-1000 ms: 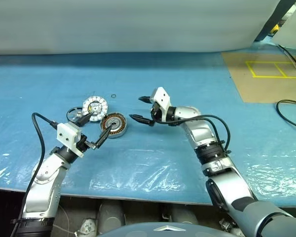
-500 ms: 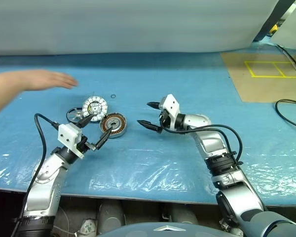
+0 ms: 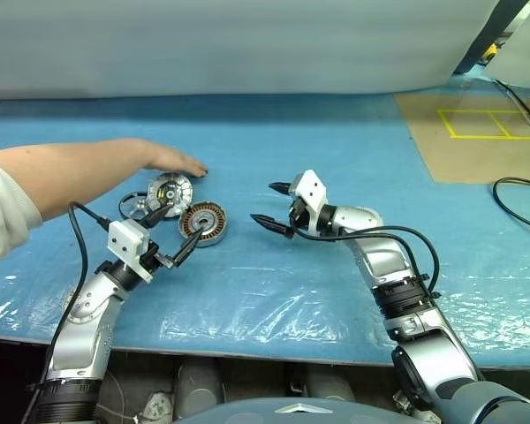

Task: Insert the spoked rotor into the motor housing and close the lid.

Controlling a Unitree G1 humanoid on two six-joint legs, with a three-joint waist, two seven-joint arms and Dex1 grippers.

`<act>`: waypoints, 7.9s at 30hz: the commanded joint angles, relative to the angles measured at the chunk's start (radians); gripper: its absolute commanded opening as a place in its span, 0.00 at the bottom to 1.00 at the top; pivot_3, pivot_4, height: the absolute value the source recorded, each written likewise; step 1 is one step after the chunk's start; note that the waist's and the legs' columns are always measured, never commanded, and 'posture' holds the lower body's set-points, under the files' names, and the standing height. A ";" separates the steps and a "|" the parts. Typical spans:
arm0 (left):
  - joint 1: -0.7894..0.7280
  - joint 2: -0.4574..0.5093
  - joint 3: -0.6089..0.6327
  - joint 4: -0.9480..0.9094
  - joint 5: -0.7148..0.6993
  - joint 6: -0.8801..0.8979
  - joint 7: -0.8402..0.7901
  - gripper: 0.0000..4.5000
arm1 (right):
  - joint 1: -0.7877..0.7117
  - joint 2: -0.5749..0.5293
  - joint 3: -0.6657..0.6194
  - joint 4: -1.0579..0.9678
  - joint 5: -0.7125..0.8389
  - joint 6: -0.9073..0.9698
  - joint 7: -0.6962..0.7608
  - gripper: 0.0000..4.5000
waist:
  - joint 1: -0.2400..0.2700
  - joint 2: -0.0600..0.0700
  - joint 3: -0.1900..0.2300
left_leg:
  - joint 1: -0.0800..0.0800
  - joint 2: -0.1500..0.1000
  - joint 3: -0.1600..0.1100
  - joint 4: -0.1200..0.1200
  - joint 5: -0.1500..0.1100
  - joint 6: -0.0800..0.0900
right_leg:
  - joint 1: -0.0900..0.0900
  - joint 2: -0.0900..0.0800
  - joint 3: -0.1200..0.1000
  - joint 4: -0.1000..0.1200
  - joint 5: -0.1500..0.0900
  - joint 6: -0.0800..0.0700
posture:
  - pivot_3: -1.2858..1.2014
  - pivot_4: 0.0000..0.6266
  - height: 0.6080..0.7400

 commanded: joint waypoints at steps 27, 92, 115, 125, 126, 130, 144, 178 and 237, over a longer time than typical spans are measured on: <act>0.057 -0.014 -0.001 -0.054 0.006 -0.045 0.044 1.00 | -0.162 0.048 0.106 0.257 -0.108 -0.012 -0.083 0.99 | -0.003 0.000 0.000 | 0.001 -0.001 0.000 0.000 0.000 0.000 | 0.000 0.000 0.001 0.000 0.000 0.000 | 0.52 0.24 1.00; 0.295 -0.001 0.075 -0.282 -0.032 0.012 0.125 1.00 | -0.478 0.295 0.130 0.607 -0.112 -0.069 0.093 0.14 | -0.004 0.000 0.000 | 0.001 0.003 0.003 -0.002 0.000 0.001 | -0.001 0.000 0.000 -0.002 -0.003 -0.004 | 0.52 0.24 1.00; 0.296 -0.010 0.083 -0.223 -0.026 -0.042 0.105 1.00 | -0.497 0.319 0.164 0.754 -0.190 -0.137 0.114 0.14 | -0.003 0.000 0.000 | 0.000 0.003 0.003 -0.002 0.000 0.001 | -0.001 0.000 0.000 -0.002 -0.003 -0.004 | 0.52 0.24 1.00; 0.274 -0.007 0.078 -0.216 -0.024 -0.034 0.100 1.00 | -0.486 0.316 0.174 0.745 -0.199 -0.126 0.114 0.14 | -0.003 0.000 0.000 | 0.000 0.003 0.003 -0.002 0.000 0.001 | -0.001 0.000 0.000 -0.001 -0.003 -0.004 | 0.52 0.24 1.00; 0.274 -0.007 0.078 -0.215 -0.024 -0.034 0.099 1.00 | -0.485 0.316 0.174 0.744 -0.199 -0.123 0.116 0.14 | -0.003 0.000 0.000 | 0.000 0.003 0.003 -0.002 0.000 0.001 | -0.001 0.000 0.000 -0.001 -0.003 -0.004 | 0.52 0.24 1.00; 0.271 -0.005 0.078 -0.209 -0.025 -0.036 0.094 1.00 | -0.486 0.306 0.176 0.731 -0.203 -0.112 0.124 0.14 | -0.002 0.000 0.000 | 0.000 0.003 0.003 -0.002 0.000 0.001 | -0.001 0.000 0.000 -0.001 -0.003 -0.004 | 0.52 0.24 1.00; 0.256 -0.002 0.069 -0.220 -0.020 -0.020 0.096 1.00 | -0.461 0.291 0.189 0.698 -0.211 -0.088 0.132 0.14 | -0.002 0.000 0.000 | 0.000 0.003 0.003 -0.001 0.000 0.001 | -0.001 0.000 0.000 -0.001 -0.003 -0.004 | 0.52 0.24 1.00; 0.223 -0.002 0.060 -0.191 -0.004 -0.011 0.094 1.00 | -0.469 0.374 0.080 0.782 -0.140 -0.139 0.002 0.00 | -0.003 0.000 0.000 | 0.000 0.003 0.003 -0.001 0.000 0.001 | -0.001 0.001 -0.001 0.000 -0.003 -0.004 | 0.52 0.24 1.00; -0.645 0.510 0.007 0.903 0.173 -0.099 -0.395 1.00 | -0.379 0.266 0.043 0.465 -0.068 -0.114 0.040 0.00 | 0.002 -0.003 0.000 | -0.002 0.000 -0.003 -0.001 0.001 0.000 | -0.001 -0.001 -0.004 0.000 0.000 0.000 | 0.52 0.24 1.00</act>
